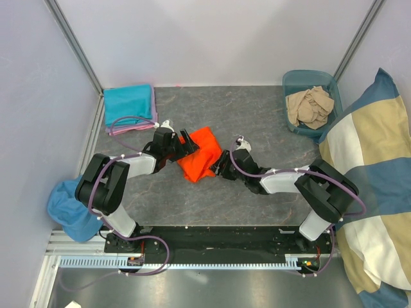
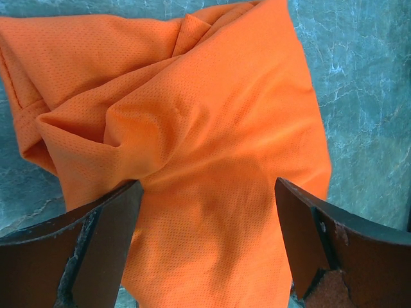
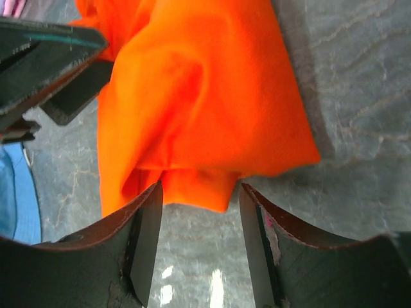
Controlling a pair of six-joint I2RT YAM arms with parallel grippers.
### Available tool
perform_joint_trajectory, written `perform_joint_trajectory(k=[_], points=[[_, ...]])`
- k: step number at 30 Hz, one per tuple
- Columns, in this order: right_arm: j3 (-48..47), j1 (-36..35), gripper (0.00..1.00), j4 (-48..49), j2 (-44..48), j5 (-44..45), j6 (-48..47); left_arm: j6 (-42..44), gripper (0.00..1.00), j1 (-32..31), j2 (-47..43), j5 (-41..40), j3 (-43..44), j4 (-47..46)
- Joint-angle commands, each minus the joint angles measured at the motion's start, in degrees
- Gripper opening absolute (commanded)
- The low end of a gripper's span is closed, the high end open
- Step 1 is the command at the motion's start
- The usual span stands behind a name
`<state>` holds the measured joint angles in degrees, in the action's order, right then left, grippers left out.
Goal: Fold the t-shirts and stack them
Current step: Smooth out wrinkles on the folded tshirt
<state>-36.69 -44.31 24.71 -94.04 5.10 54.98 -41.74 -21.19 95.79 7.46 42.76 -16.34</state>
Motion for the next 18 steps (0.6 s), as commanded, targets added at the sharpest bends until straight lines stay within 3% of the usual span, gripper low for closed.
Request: perform_joint_trajectory(k=[1, 12, 18], points=[[-4.4, -0.2, 0.59, 1.1, -1.5, 2.8, -2.2, -0.5, 0.93, 0.2, 0.2, -2.3, -2.2, 4.6], [-7.7, -0.2, 0.58, -2.6, -2.6, 5.7, -4.1, -0.4, 0.93, 0.2, 0.5, -2.3, -2.2, 4.4], [-8.1, 0.0, 0.50, -3.3, -4.1, 6.0, -4.2, -0.3, 0.93, 0.2, 0.6, -2.4, -2.5, 4.3]])
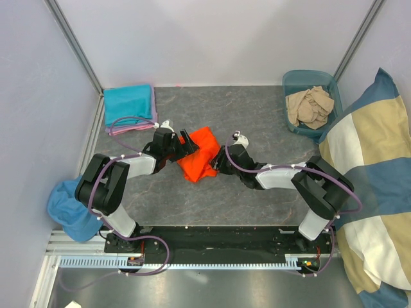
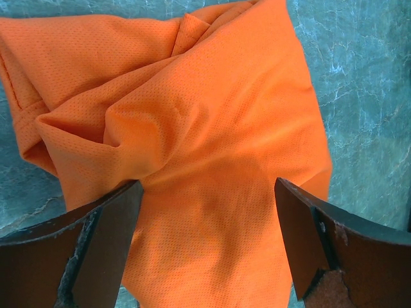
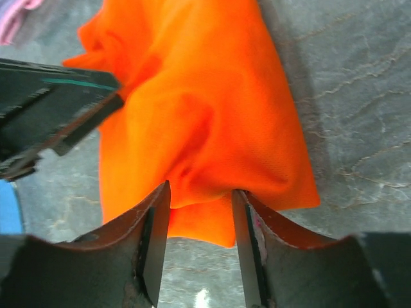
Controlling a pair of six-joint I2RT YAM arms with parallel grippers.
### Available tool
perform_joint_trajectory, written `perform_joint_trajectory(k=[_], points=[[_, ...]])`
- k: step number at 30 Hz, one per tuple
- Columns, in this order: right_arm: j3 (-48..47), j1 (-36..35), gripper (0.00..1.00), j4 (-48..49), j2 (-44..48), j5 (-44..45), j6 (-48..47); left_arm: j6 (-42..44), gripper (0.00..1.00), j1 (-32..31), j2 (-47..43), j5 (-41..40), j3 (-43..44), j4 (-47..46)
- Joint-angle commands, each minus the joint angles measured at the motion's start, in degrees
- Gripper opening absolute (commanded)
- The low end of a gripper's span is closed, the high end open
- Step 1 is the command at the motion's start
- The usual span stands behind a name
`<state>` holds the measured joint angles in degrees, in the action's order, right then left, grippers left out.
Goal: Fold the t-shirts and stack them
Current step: Smooth out wrinkles on the folded tshirt
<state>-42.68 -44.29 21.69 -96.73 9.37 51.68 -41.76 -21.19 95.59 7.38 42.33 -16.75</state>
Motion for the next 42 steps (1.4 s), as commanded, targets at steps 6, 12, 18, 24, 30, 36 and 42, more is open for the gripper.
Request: perform_joint_trajectory(k=[6, 12, 18, 24, 30, 36, 42], points=[[-2.4, 0.3, 0.32, -0.3, -2.8, 2.2, -0.9, -0.2, 0.93, 0.2, 0.7, -2.6, -2.5, 4.6], [-2.3, 0.3, 0.12, -0.2, -3.2, 2.6, -1.5, -0.2, 0.93, 0.2, 0.8, -2.6, -2.5, 4.5], [-2.0, 0.4, 0.02, -1.1, -1.2, 3.1, -2.1, -0.2, 0.93, 0.2, 1.2, -2.9, -2.6, 4.6], [-1.6, 0.4, 0.02, -4.0, 3.1, 4.9, -3.0, -0.3, 0.93, 0.3, 1.5, -3.2, -2.8, 4.6], [-1.5, 0.4, 0.02, -7.2, 7.1, 6.5, -3.9, -0.3, 0.93, 0.4, 2.0, -3.2, -2.5, 4.6], [-0.5, 0.5, 0.02, -9.3, 10.1, 8.6, -4.2, -0.3, 0.93, 0.5, 2.2, -3.1, -2.4, 4.9], [0.8, 0.4, 0.02, -11.0, 12.2, 10.5, -3.8, -0.3, 0.93, 0.5, 2.4, -3.3, -2.5, 5.0]])
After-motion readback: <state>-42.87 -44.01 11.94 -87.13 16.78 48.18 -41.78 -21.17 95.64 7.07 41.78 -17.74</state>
